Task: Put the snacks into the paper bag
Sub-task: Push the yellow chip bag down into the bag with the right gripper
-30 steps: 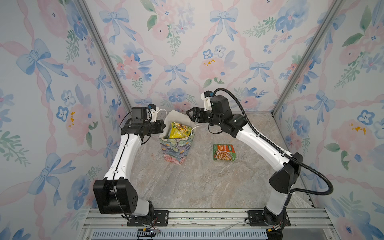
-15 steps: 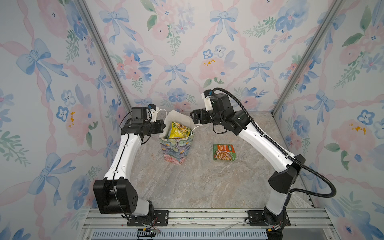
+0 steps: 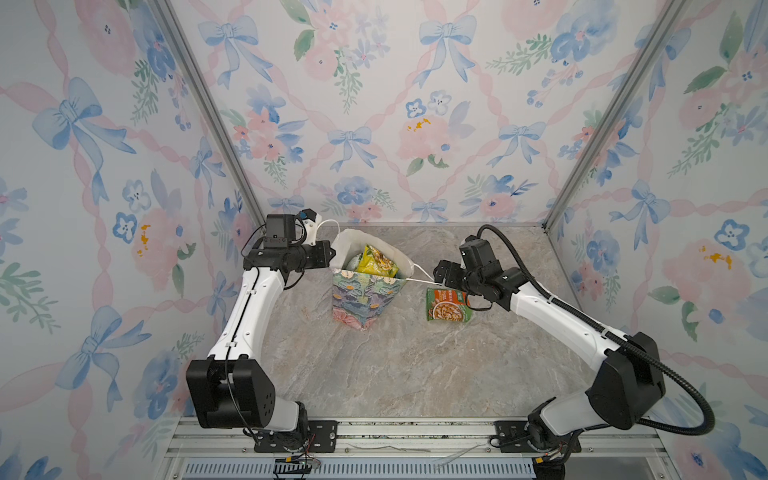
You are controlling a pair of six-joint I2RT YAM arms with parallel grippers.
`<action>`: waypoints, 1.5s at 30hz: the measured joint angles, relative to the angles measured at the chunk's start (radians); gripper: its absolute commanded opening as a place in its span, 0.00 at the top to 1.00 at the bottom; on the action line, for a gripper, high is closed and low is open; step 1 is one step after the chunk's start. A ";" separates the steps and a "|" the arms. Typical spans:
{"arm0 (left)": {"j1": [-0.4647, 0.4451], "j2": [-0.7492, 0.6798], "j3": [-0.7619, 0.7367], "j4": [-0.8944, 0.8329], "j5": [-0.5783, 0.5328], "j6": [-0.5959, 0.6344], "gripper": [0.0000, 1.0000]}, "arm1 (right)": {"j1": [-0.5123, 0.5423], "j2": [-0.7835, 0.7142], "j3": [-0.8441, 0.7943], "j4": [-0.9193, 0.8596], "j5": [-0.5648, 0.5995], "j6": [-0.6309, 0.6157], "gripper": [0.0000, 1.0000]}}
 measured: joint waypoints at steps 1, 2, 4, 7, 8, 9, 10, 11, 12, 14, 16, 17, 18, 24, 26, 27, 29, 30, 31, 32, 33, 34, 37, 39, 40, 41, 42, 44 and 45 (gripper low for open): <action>-0.001 0.000 0.000 -0.004 0.005 0.000 1.00 | -0.004 0.000 -0.020 0.009 -0.001 0.009 0.03; -0.002 0.000 0.000 -0.008 0.007 0.000 1.00 | -0.008 0.000 -0.035 0.018 -0.006 0.016 0.03; -0.002 0.000 0.000 -0.011 0.007 0.000 1.00 | -0.013 -0.001 -0.050 0.039 -0.020 0.024 0.03; -0.002 0.000 0.000 -0.010 0.000 0.000 1.00 | -0.013 -0.011 -0.046 0.055 -0.039 0.023 0.03; -0.001 0.000 0.000 -0.010 -0.003 0.000 1.00 | -0.012 -0.015 -0.034 0.049 -0.042 0.016 0.03; -0.001 0.000 0.000 -0.010 -0.005 0.000 1.00 | -0.010 -0.015 -0.016 0.044 -0.044 0.009 0.03; 0.000 0.000 0.000 -0.010 -0.010 0.000 1.00 | -0.005 -0.014 0.010 0.037 -0.047 -0.003 0.03; 0.002 0.000 0.000 -0.008 -0.013 0.000 1.00 | 0.003 -0.014 0.040 0.027 -0.050 -0.015 0.03; 0.004 0.000 0.000 -0.006 -0.018 0.000 1.00 | 0.012 -0.011 0.074 0.016 -0.052 -0.026 0.03; 0.007 0.000 0.000 -0.003 -0.024 0.000 1.00 | 0.033 -0.001 0.153 0.006 -0.053 -0.050 0.03; 0.008 0.000 0.000 -0.003 -0.031 0.000 1.00 | 0.061 0.016 0.223 0.000 -0.053 -0.072 0.03; 0.009 0.000 0.000 -0.002 -0.034 0.000 1.00 | 0.078 0.029 0.258 -0.002 -0.053 -0.084 0.03; 0.009 0.000 0.000 -0.002 -0.037 0.000 1.00 | 0.090 0.042 0.285 -0.002 -0.056 -0.092 0.03; 0.009 0.000 0.000 0.005 -0.042 0.000 1.00 | 0.147 0.175 0.476 -0.023 -0.098 -0.137 0.03; 0.009 0.000 0.000 0.005 -0.042 0.000 1.00 | 0.163 0.232 0.558 -0.034 -0.112 -0.153 0.03; 0.009 0.000 0.000 0.005 -0.042 0.000 1.00 | 0.169 0.252 0.587 -0.039 -0.118 -0.158 0.03; 0.009 0.000 0.000 0.005 -0.042 0.000 1.00 | 0.183 0.294 0.656 -0.049 -0.137 -0.169 0.03; 0.009 0.000 0.000 0.005 -0.042 0.000 1.00 | 0.188 0.307 0.679 -0.051 -0.144 -0.172 0.03; 0.009 0.000 0.000 0.005 -0.042 0.000 1.00 | 0.192 0.320 0.705 -0.054 -0.151 -0.177 0.03; 0.009 0.000 0.000 0.005 -0.042 0.000 1.00 | 0.196 0.330 0.727 -0.055 -0.155 -0.179 0.03; 0.009 0.000 0.000 0.005 -0.042 0.000 1.00 | 0.197 0.336 0.745 -0.056 -0.158 -0.183 0.04; 0.009 0.000 0.000 0.005 -0.042 0.000 1.00 | 0.197 0.338 0.760 -0.057 -0.157 -0.187 0.03; 0.009 0.000 0.000 0.005 -0.042 0.000 1.00 | 0.192 0.335 0.784 -0.061 -0.138 -0.202 0.03; 0.009 0.000 0.000 0.005 -0.042 0.000 1.00 | 0.181 0.321 0.776 -0.063 -0.123 -0.206 0.03; 0.009 0.000 0.000 0.005 -0.042 0.000 1.00 | 0.172 0.304 0.758 -0.059 -0.114 -0.208 0.03; 0.009 0.000 0.000 0.005 -0.042 0.000 1.00 | 0.158 0.275 0.725 -0.054 -0.104 -0.209 0.03; 0.009 0.000 0.000 0.005 -0.042 0.000 1.00 | 0.141 0.243 0.690 -0.055 -0.094 -0.209 0.03; 0.009 0.000 0.000 0.005 -0.042 0.000 1.00 | 0.090 0.152 0.597 -0.056 -0.069 -0.208 0.03; 0.009 0.000 0.000 0.005 -0.042 0.000 1.00 | 0.066 0.111 0.559 -0.055 -0.060 -0.208 0.03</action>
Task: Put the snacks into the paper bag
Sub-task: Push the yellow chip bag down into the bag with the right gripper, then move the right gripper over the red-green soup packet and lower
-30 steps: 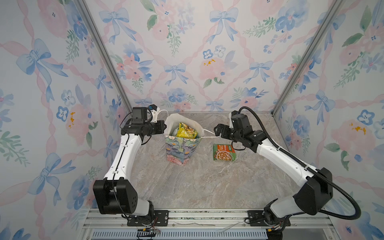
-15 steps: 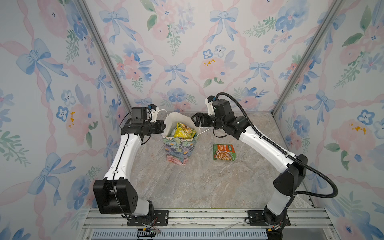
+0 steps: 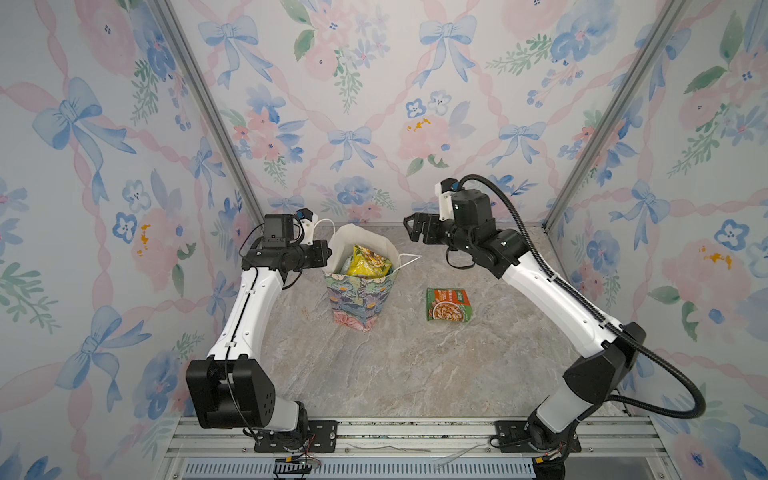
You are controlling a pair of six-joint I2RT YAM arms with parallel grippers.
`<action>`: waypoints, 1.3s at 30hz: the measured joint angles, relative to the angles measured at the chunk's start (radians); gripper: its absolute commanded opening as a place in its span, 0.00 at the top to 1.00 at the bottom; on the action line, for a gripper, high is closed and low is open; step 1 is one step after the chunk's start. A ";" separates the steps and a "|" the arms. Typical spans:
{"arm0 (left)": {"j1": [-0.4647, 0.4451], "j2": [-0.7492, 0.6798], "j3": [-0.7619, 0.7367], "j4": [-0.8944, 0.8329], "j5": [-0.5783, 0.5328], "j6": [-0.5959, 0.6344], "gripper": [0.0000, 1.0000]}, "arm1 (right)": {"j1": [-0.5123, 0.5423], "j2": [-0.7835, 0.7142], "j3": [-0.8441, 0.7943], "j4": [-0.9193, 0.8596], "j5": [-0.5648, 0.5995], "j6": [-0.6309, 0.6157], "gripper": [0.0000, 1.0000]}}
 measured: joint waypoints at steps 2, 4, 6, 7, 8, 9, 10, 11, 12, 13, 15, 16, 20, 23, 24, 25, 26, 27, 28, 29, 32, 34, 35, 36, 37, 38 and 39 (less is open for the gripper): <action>0.000 0.000 0.000 0.000 0.000 0.000 1.00 | -0.063 -0.104 -0.098 -0.002 0.029 0.005 0.03; 0.000 0.000 0.000 0.000 0.000 0.000 1.00 | -0.117 -0.183 -0.175 -0.010 0.056 0.011 0.03; 0.000 0.000 0.000 0.000 0.000 0.000 1.00 | -0.161 -0.240 -0.254 -0.020 0.080 0.017 0.03; 0.000 0.000 0.000 0.000 0.000 0.000 1.00 | -0.171 -0.254 -0.286 -0.023 0.085 0.022 0.03; 0.000 0.000 0.000 0.000 0.000 0.000 1.00 | -0.177 -0.261 -0.325 -0.031 0.092 0.026 0.03; 0.000 0.000 0.000 0.000 0.000 0.000 1.00 | -0.180 -0.259 -0.353 -0.040 0.094 0.030 0.03; 0.000 0.000 0.000 0.000 0.000 0.000 1.00 | -0.181 -0.247 -0.383 -0.053 0.095 0.032 0.03; 0.000 0.000 0.000 0.000 0.000 0.000 1.00 | -0.181 -0.224 -0.408 -0.063 0.094 0.034 0.03; 0.000 0.000 0.000 0.000 0.000 0.000 1.00 | -0.182 -0.198 -0.425 -0.068 0.091 0.036 0.03; 0.000 0.000 0.000 0.000 0.000 0.000 1.00 | -0.182 -0.161 -0.440 -0.073 0.086 0.038 0.03; 0.000 0.000 0.000 0.000 0.000 0.000 1.00 | -0.182 -0.081 -0.453 -0.078 0.071 0.038 0.03; 0.000 0.000 0.000 0.000 0.000 0.000 1.00 | -0.182 -0.036 -0.455 -0.079 0.060 0.038 0.02; 0.000 0.000 0.000 0.000 0.000 0.000 1.00 | -0.180 0.127 -0.450 -0.077 0.023 0.035 0.01; 0.000 0.000 0.000 0.000 0.000 0.000 1.00 | -0.179 0.237 -0.427 -0.081 0.000 0.029 0.01; 0.000 0.000 0.000 0.000 0.000 0.000 1.00 | -0.178 0.266 -0.417 -0.083 -0.004 0.026 0.01; 0.000 0.000 0.000 0.000 0.000 0.000 1.00 | -0.177 0.291 -0.407 -0.084 -0.011 0.022 0.00; 0.000 0.000 0.000 0.000 0.000 0.000 1.00 | -0.177 0.309 -0.398 -0.087 -0.013 0.021 0.00; 0.000 0.000 0.000 0.000 0.001 0.000 1.00 | -0.175 0.327 -0.386 -0.087 -0.015 0.015 0.01; 0.000 0.000 0.000 0.000 0.001 0.000 1.00 | -0.173 0.341 -0.373 -0.089 -0.016 0.010 0.00; 0.000 0.000 0.000 0.000 0.001 0.000 1.00 | -0.171 0.355 -0.360 -0.091 -0.019 0.006 0.00; 0.000 0.000 0.000 0.000 0.000 0.000 1.00 | -0.164 0.395 -0.317 -0.090 -0.031 -0.013 0.01; 0.000 0.000 0.000 0.000 0.001 0.000 1.00 | -0.157 0.425 -0.287 -0.098 -0.034 -0.035 0.01; 0.000 0.000 0.000 0.000 0.001 0.000 1.00 | -0.152 0.438 -0.272 -0.108 -0.032 -0.048 0.02; 0.000 0.000 0.000 0.000 0.001 0.000 1.00 | -0.145 0.450 -0.254 -0.116 -0.030 -0.062 0.02; 0.000 0.000 0.000 0.000 0.001 0.000 1.00 | -0.138 0.461 -0.238 -0.120 -0.031 -0.078 0.02; 0.000 0.000 0.000 0.000 0.001 0.000 1.00 | -0.129 0.472 -0.223 -0.126 -0.029 -0.096 0.03; 0.000 0.000 0.000 0.000 0.001 0.000 1.00 | -0.120 0.481 -0.211 -0.129 -0.030 -0.115 0.03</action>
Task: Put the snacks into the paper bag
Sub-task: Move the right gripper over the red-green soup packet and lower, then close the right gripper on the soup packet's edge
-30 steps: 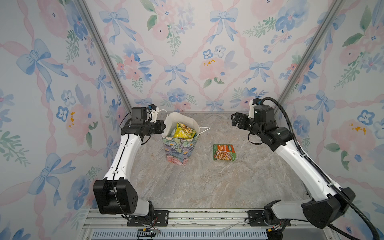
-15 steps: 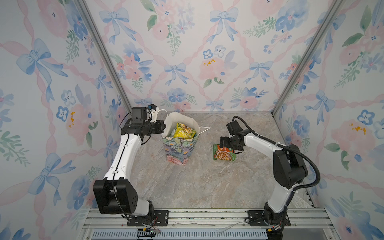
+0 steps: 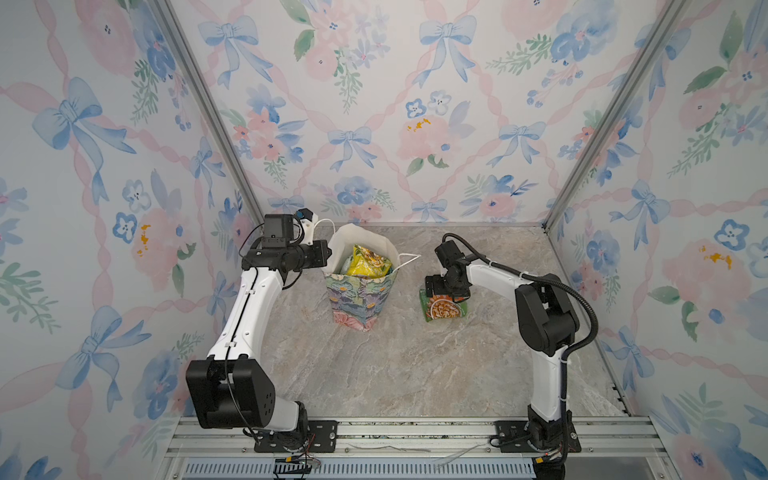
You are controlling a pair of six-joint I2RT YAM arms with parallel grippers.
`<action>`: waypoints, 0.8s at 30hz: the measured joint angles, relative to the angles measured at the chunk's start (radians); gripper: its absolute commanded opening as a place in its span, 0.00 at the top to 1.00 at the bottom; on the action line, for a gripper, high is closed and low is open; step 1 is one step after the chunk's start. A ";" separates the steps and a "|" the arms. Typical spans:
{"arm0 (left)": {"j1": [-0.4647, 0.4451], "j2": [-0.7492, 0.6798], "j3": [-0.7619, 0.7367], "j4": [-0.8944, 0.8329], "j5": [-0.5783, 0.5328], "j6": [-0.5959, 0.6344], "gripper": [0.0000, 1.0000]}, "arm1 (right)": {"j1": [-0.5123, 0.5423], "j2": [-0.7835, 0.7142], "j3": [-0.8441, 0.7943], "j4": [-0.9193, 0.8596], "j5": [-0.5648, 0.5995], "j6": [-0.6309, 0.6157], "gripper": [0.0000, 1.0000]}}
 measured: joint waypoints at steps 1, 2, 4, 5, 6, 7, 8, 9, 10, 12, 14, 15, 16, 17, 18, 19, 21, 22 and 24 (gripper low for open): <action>0.000 0.000 0.000 0.000 0.000 0.000 1.00 | 0.010 0.008 0.012 -0.003 -0.001 -0.021 0.04; 0.000 0.000 0.000 0.000 0.000 0.000 1.00 | 0.022 0.016 0.025 -0.012 -0.005 -0.045 0.04; 0.000 0.000 0.000 0.000 0.000 0.000 1.00 | 0.048 0.034 0.054 -0.031 -0.010 -0.103 0.04; 0.000 0.000 0.000 0.000 0.000 0.000 1.00 | 0.062 0.043 0.069 -0.041 -0.013 -0.134 0.04; 0.000 0.000 0.000 0.000 0.000 0.000 1.00 | 0.077 0.050 0.082 -0.051 -0.015 -0.163 0.04; 0.000 0.000 0.000 0.000 0.000 0.000 1.00 | 0.093 0.055 0.091 -0.058 -0.020 -0.194 0.04; 0.000 0.000 0.000 0.000 0.000 0.000 1.00 | 0.108 0.056 0.093 -0.064 -0.027 -0.220 0.04; 0.000 0.000 0.000 0.000 0.000 0.000 1.00 | 0.117 0.056 0.093 -0.069 -0.034 -0.238 0.04; 0.000 0.000 0.000 0.000 0.000 0.000 1.00 | 0.123 0.052 0.087 -0.067 -0.043 -0.251 0.04; 0.000 0.000 0.000 0.000 0.000 0.000 1.00 | 0.127 0.032 0.054 -0.048 -0.060 -0.261 0.04; 0.000 0.000 0.000 0.000 0.000 0.000 1.00 | 0.115 -0.013 -0.007 -0.023 -0.076 -0.253 0.03; 0.000 0.000 0.000 0.000 0.000 0.000 1.00 | 0.108 -0.035 -0.035 -0.011 -0.080 -0.244 0.03; 0.000 0.000 0.000 0.000 0.001 0.000 1.00 | 0.097 -0.066 -0.067 0.001 -0.084 -0.228 0.02; 0.000 0.000 0.000 0.000 0.001 0.000 1.00 | 0.087 -0.102 -0.097 0.016 -0.088 -0.208 0.02; 0.000 0.000 0.000 0.000 0.001 0.000 1.00 | 0.079 -0.135 -0.119 0.029 -0.087 -0.185 0.02; 0.000 0.000 0.000 0.000 0.001 0.000 1.00 | 0.073 -0.176 -0.140 0.047 -0.087 -0.156 0.02; 0.000 0.000 0.000 0.000 0.001 0.000 1.00 | 0.063 -0.260 -0.181 0.093 -0.089 -0.079 0.02; 0.000 0.000 0.000 0.000 0.002 0.000 1.00 | 0.060 -0.306 -0.204 0.114 -0.087 -0.026 0.03; 0.000 0.000 0.000 0.000 0.004 0.000 1.00 | 0.058 -0.391 -0.260 0.158 -0.087 0.084 0.05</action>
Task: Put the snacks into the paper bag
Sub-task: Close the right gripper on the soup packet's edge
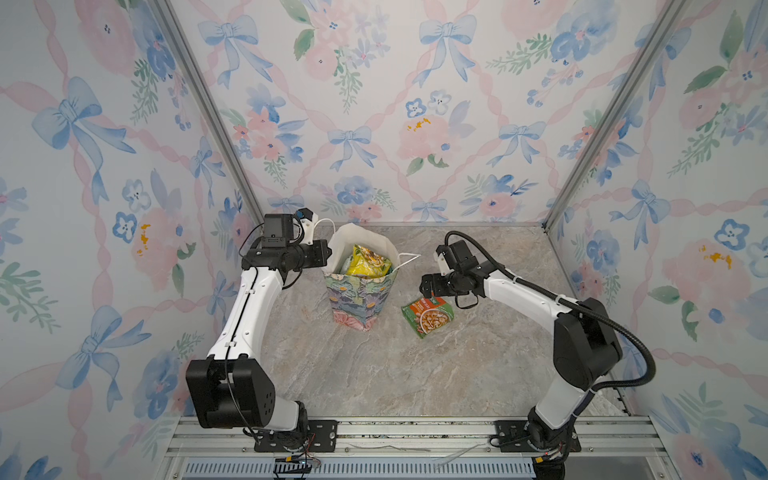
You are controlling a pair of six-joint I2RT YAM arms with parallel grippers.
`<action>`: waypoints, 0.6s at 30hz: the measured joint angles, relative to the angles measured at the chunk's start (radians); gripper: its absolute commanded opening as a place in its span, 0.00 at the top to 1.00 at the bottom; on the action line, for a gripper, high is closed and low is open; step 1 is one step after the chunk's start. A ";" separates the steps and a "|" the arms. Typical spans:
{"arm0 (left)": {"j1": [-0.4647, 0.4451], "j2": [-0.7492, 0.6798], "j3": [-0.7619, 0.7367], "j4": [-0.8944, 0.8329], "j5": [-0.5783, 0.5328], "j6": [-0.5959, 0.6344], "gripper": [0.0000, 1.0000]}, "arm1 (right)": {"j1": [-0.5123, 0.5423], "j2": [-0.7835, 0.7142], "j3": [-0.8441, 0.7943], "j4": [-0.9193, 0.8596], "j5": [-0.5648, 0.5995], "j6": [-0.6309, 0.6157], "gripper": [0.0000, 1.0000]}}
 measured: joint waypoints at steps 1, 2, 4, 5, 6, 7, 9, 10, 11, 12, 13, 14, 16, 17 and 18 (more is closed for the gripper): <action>0.000 0.000 0.000 0.000 0.000 0.000 1.00 | 0.000 -0.048 -0.048 0.038 -0.003 0.071 0.08; 0.000 0.000 0.000 0.000 0.000 0.000 1.00 | 0.000 -0.093 -0.103 0.072 -0.008 0.141 0.10; 0.000 0.000 0.000 0.000 0.001 0.000 1.00 | 0.005 -0.156 -0.208 0.127 -0.015 0.263 0.17; 0.000 0.000 0.000 0.000 0.003 0.000 1.00 | 0.010 -0.174 -0.262 0.151 -0.014 0.328 0.19; 0.000 0.000 0.000 0.000 0.004 0.000 1.00 | 0.017 -0.179 -0.297 0.162 -0.014 0.367 0.22; 0.000 0.000 0.000 0.000 0.004 0.000 1.00 | 0.028 -0.178 -0.333 0.173 -0.014 0.415 0.27; 0.000 0.000 0.000 0.000 0.004 0.000 1.00 | 0.051 -0.178 -0.398 0.191 -0.014 0.493 0.34; 0.000 0.000 0.000 0.000 0.005 0.000 1.00 | 0.063 -0.178 -0.426 0.204 -0.014 0.532 0.36; 0.000 0.000 0.000 0.000 0.005 0.000 1.00 | 0.073 -0.178 -0.448 0.214 -0.014 0.564 0.36; 0.000 0.000 0.000 0.000 0.005 0.000 1.00 | 0.080 -0.178 -0.465 0.223 -0.012 0.590 0.36; 0.000 0.000 0.000 0.000 0.005 0.000 1.00 | 0.087 -0.179 -0.480 0.234 -0.008 0.615 0.36; 0.000 0.000 0.000 0.000 0.005 0.000 1.00 | 0.091 -0.179 -0.491 0.245 -0.005 0.638 0.37; 0.000 0.000 0.000 0.000 0.006 0.000 1.00 | 0.095 -0.179 -0.505 0.269 -0.003 0.674 0.37; 0.000 0.000 0.000 0.000 0.007 0.000 1.00 | 0.097 -0.179 -0.513 0.288 -0.003 0.694 0.37; 0.000 0.000 0.000 0.000 0.007 0.000 1.00 | 0.098 -0.178 -0.520 0.308 -0.004 0.708 0.37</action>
